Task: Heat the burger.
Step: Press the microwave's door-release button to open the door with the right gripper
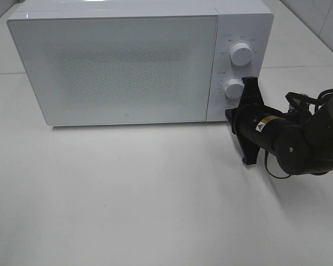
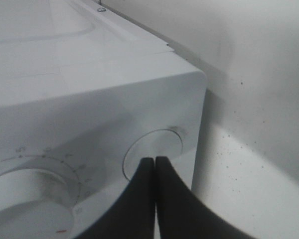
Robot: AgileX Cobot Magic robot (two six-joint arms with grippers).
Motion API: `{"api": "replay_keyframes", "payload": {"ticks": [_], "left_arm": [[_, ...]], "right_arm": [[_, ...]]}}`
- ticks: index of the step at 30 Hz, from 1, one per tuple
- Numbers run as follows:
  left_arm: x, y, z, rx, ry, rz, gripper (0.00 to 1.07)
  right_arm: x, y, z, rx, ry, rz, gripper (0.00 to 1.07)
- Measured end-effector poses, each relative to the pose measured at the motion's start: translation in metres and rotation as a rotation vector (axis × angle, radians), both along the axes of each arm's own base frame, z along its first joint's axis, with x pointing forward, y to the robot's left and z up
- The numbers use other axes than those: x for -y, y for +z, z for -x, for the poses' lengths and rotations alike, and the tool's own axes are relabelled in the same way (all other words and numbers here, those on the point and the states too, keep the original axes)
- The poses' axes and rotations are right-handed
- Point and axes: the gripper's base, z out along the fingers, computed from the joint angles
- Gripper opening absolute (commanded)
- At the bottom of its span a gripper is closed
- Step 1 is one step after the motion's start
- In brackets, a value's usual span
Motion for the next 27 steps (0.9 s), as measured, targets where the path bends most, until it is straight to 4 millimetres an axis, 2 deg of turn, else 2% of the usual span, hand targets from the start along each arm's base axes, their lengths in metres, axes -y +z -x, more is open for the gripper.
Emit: {"api": "replay_keyframes", "payload": {"ticks": [13, 27], "left_arm": [[0.000, 0.000, 0.000, 0.000, 0.000, 0.000, 1.00], [0.000, 0.000, 0.000, 0.000, 0.000, 0.000, 1.00]], "right_arm": [[-0.004, -0.003, -0.010, -0.016, 0.006, 0.009, 0.04], [-0.004, -0.004, -0.011, 0.008, 0.001, 0.023, 0.05]]}}
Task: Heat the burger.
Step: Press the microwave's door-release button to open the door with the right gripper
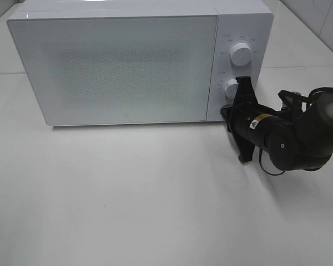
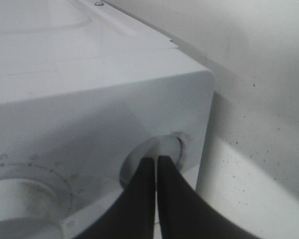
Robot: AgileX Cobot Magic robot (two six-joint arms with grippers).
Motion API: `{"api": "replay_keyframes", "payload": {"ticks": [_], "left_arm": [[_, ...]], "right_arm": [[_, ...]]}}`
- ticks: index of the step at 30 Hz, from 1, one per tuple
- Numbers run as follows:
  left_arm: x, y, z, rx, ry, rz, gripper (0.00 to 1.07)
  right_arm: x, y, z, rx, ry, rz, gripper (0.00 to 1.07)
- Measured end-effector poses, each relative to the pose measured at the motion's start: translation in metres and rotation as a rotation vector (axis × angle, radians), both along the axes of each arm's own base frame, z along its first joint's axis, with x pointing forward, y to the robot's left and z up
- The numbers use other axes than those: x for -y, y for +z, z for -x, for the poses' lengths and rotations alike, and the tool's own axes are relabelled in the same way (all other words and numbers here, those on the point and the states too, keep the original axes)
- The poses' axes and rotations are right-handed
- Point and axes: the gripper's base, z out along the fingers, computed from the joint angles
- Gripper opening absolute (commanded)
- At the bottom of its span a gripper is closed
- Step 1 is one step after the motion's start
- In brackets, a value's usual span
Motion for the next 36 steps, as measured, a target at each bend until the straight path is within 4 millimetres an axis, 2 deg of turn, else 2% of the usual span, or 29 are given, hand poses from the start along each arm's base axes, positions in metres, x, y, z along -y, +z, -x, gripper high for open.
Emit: {"api": "replay_keyframes", "payload": {"ticks": [19, 25, 36], "left_arm": [[0.000, 0.000, 0.000, 0.000, 0.000, 0.000, 1.00], [0.000, 0.000, 0.000, 0.000, 0.000, 0.000, 1.00], [0.000, 0.000, 0.000, 0.001, 0.000, 0.000, 1.00]], "right_arm": [[0.001, -0.001, -0.001, 0.036, -0.023, 0.033, 0.03], [-0.005, -0.004, -0.011, 0.020, -0.038, 0.030, 0.03], [-0.006, -0.004, -0.014, -0.010, -0.063, 0.018, 0.03]]}}
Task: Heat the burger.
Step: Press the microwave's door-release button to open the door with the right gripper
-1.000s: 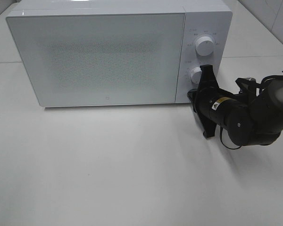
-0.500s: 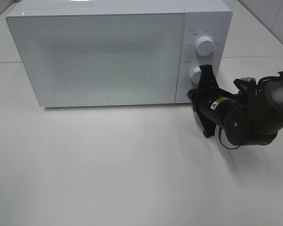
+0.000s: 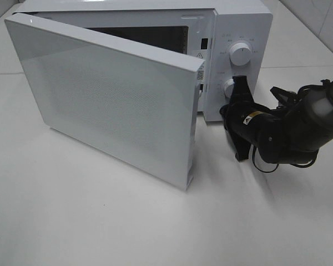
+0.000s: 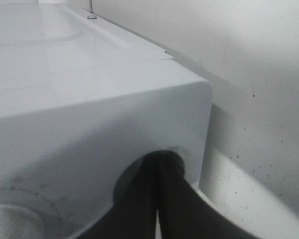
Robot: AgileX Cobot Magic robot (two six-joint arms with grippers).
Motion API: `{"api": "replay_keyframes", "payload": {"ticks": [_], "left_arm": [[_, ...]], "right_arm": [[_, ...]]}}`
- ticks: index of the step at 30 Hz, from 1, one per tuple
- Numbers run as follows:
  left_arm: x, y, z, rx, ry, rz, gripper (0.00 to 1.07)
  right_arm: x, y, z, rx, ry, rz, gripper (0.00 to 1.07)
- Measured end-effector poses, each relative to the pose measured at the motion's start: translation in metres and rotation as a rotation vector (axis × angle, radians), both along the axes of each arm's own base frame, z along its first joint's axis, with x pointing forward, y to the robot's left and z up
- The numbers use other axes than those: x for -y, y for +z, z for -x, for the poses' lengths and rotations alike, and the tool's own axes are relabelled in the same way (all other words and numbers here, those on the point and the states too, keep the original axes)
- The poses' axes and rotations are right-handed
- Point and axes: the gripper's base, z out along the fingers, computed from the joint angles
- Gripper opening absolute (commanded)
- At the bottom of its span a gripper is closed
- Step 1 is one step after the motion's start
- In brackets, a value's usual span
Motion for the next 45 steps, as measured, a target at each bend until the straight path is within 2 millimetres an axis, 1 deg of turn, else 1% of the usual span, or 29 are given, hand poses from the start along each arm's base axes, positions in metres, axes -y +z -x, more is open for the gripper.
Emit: {"api": "replay_keyframes", "payload": {"ticks": [6, 22, 26, 45], "left_arm": [[0.000, 0.000, 0.000, 0.000, 0.000, 0.000, 1.00], [0.000, 0.000, 0.000, 0.000, 0.000, 0.000, 1.00], [0.000, 0.000, 0.000, 0.000, 0.000, 0.000, 1.00], [0.000, 0.000, 0.000, 0.000, 0.000, 0.000, 1.00]], "right_arm": [[-0.001, 0.003, -0.001, -0.031, 0.000, -0.009, 0.03], [0.000, 0.005, 0.002, -0.026, 0.005, -0.037, 0.03], [0.001, 0.009, 0.002, -0.032, 0.001, -0.043, 0.03], [0.005, 0.012, 0.015, -0.002, 0.037, -0.038, 0.02]]}}
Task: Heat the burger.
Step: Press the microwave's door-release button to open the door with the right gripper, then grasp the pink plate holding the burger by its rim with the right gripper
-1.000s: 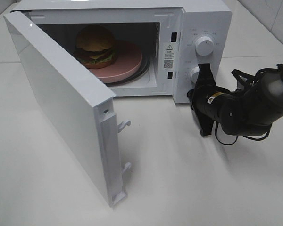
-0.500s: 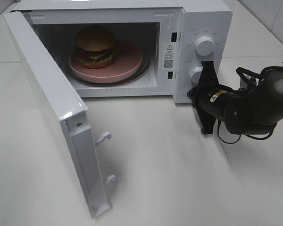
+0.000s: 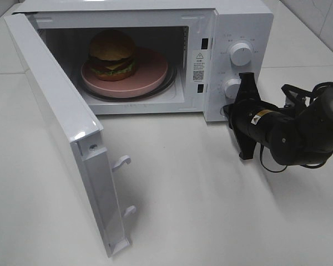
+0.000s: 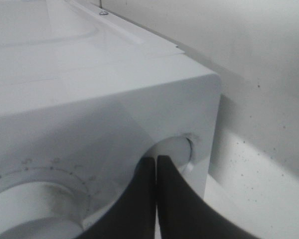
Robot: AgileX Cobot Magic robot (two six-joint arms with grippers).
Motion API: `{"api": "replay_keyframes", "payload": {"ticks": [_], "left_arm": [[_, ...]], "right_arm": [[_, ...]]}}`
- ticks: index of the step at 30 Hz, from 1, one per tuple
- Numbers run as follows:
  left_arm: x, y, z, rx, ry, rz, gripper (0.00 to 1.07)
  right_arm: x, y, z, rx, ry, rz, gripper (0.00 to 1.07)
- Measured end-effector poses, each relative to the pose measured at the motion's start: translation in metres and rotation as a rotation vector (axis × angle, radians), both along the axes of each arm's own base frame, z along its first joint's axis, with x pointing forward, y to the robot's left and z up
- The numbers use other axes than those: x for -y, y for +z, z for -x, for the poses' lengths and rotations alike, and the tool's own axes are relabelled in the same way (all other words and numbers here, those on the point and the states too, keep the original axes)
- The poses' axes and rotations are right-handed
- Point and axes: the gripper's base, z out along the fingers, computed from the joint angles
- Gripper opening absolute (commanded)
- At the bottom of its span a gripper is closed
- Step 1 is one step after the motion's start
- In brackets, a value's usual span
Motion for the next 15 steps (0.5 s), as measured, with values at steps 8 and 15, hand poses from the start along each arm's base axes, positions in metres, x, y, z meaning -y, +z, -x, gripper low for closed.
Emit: {"api": "replay_keyframes", "payload": {"ticks": [8, 15], "left_arm": [[0.000, 0.000, 0.000, 0.000, 0.000, 0.000, 1.00], [0.000, 0.000, 0.000, 0.000, 0.000, 0.000, 1.00]], "right_arm": [[-0.002, 0.000, 0.004, -0.011, 0.021, -0.004, 0.02], [-0.002, -0.001, 0.011, -0.026, 0.028, 0.000, 0.02]]}}
